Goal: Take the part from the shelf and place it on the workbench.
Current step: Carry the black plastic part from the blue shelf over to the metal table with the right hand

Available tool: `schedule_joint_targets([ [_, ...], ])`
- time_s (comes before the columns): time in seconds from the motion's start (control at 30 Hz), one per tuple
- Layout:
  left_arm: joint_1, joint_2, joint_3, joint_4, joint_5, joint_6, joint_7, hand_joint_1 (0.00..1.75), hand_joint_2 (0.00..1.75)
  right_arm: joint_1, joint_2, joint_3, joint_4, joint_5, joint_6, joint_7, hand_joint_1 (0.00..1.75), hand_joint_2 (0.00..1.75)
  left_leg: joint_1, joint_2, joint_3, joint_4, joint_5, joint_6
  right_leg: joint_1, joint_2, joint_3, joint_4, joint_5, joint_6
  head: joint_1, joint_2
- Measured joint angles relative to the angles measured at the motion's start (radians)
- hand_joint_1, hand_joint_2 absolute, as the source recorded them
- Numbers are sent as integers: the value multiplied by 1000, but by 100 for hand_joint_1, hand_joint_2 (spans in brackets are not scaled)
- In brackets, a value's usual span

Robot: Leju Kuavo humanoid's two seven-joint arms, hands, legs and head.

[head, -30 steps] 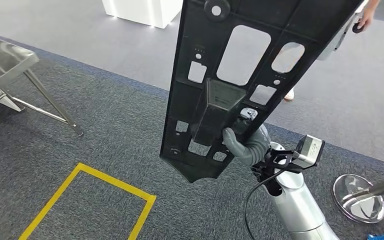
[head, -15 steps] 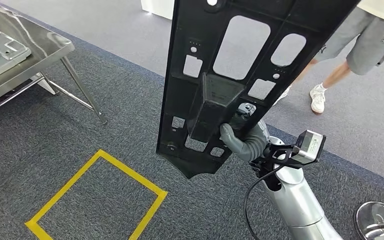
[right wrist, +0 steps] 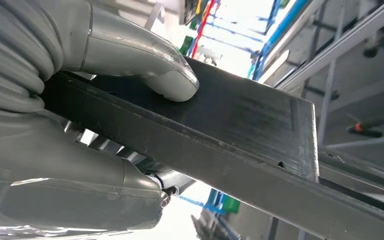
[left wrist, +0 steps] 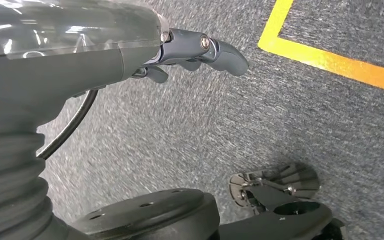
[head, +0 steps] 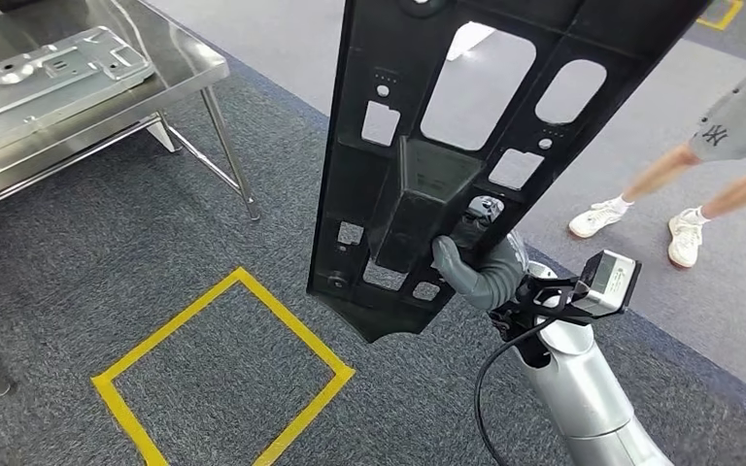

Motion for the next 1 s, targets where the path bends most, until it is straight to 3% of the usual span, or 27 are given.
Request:
schedule_joint_targets([
  [0.07,-2,-1,0,0,-1,0,0,0,175,0,-1,0,0,1,-5,0,175,175,1,-20,-9,5,0,-12,-2,32,25,-59,11,-4,0,0],
  [0.13,-3,0,0,0,-1,-2,1,0,175,0,-2,1,-1,3,-10,0,175,175,3,-40,-17,3,4,-24,-1,17,26,-64,12,-15,0,0],
  [0.17,-2,0,0,0,-1,-2,2,0,175,0,-2,2,-1,5,-10,0,175,175,1,-31,-20,7,1,-29,-2,5,29,-67,12,-22,0,0],
  [0.23,-3,1,0,0,-4,-2,4,0,175,-3,-1,3,-2,7,-11,0,175,175,0,18,-46,65,-32,-38,-5,-21,36,-74,13,-35,0,0],
  [0.3,-7,1,0,0,-6,-2,5,0,175,-5,0,4,-2,8,-12,1,175,175,2,65,-106,194,-91,-46,0,-48,40,-75,10,-42,-1,0],
  [0.37,-12,1,0,0,-7,-3,5,0,175,-7,0,5,-1,9,-12,4,175,175,5,75,-151,284,-114,-49,4,-78,42,-74,6,-45,-1,0],
  [0.4,-13,1,0,0,-7,-3,7,0,175,-9,0,5,-1,9,-12,6,175,175,5,78,-147,275,-99,-49,5,-91,43,-74,5,-45,-1,0],
  [0.43,-12,1,0,0,-7,-4,8,0,175,-11,0,6,-1,9,-12,6,175,175,4,83,-122,228,-68,-46,7,-103,46,-74,2,-45,-1,0],
  [0.5,-8,2,0,0,-7,-4,13,0,175,-14,0,6,-1,9,-12,7,175,175,-5,124,-50,87,-12,-32,11,-123,53,-74,-4,-40,-1,0],
  [0.57,-3,3,0,0,-7,-4,15,0,175,-14,0,6,-1,10,-12,6,175,175,-18,160,-14,8,1,-18,17,-142,55,-75,-7,-32,0,0],
  [0.63,2,3,0,0,-7,-4,16,0,175,-13,0,9,-1,10,-12,5,175,175,-22,146,-15,-1,-1,-8,20,-165,57,-79,-9,-23,0,0],
  [0.67,4,3,0,0,-7,-4,16,0,175,-14,-1,10,-1,10,-12,5,175,175,-19,134,-14,-7,3,-3,18,-162,59,-76,-14,-18,0,0],
  [0.73,3,2,-1,0,-9,-4,16,0,175,-15,-1,11,-2,11,-12,4,175,175,-12,111,-9,-18,9,6,14,-115,41,-29,-47,-10,0,0],
  [0.8,1,1,-1,0,-10,-4,16,0,175,-13,-2,11,-2,11,-12,3,175,175,-9,88,-6,-21,12,12,11,-60,-21,93,-106,-7,0,0],
  [0.83,1,1,-1,0,-11,-4,16,0,175,-11,-2,11,-1,11,-12,3,175,175,-9,76,-6,-21,13,13,11,-52,-56,157,-128,-6,0,0],
  [0.87,0,1,-1,0,-12,-4,15,0,175,-8,-3,12,-1,11,-12,3,175,175,-9,62,-6,-20,13,13,10,-49,-80,196,-133,-5,0,0],
  [0.9,0,0,-1,0,-14,-4,15,0,175,-6,-3,12,-1,11,-12,3,175,175,-8,48,-6,-17,12,12,9,-48,-87,198,-116,-5,0,0],
  [0.93,-1,0,-1,0,-15,-4,15,0,175,-6,-3,11,-1,11,-12,3,175,175,-7,33,-5,-14,11,11,8,-46,-76,161,-82,-5,0,0],
  [1.0,-3,-2,-1,0,-16,-4,14,0,175,-6,-5,11,-1,11,-12,4,175,175,-6,6,-7,-6,7,4,3,-15,-22,27,-8,-6,0,0],
])
